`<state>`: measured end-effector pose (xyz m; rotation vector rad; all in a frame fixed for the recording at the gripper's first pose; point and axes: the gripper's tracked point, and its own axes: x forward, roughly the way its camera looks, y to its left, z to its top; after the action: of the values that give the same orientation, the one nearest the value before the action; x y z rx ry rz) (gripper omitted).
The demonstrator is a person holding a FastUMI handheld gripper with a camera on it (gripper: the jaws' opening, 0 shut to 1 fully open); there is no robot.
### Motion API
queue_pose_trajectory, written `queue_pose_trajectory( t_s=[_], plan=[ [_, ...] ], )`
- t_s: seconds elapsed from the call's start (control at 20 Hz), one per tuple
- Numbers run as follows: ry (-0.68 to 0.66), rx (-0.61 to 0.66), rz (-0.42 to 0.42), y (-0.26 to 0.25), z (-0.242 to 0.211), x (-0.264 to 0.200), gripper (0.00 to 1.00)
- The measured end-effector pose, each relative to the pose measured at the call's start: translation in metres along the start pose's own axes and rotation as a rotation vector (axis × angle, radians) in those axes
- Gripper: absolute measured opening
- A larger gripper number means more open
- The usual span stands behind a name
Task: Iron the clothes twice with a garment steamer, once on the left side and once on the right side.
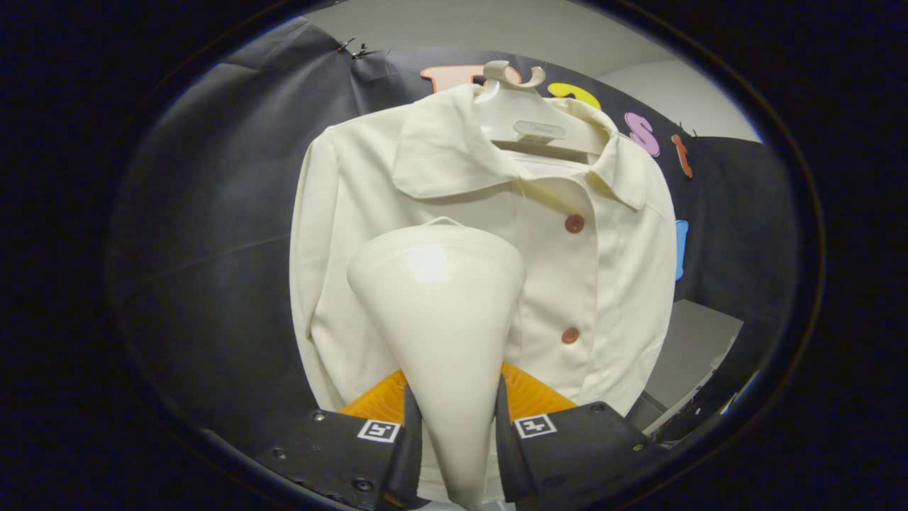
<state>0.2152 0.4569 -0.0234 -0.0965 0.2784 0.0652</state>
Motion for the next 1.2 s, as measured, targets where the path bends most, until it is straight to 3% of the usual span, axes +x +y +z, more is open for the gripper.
queue_pose_trajectory(
  t_s=[0.85, 1.2],
  plan=[
    [0.19, -0.082, 0.012, 0.007, -0.127, 0.024, 0.45],
    [0.276, -0.117, -0.027, -0.006, -0.186, 0.036, 0.45]
  ],
)
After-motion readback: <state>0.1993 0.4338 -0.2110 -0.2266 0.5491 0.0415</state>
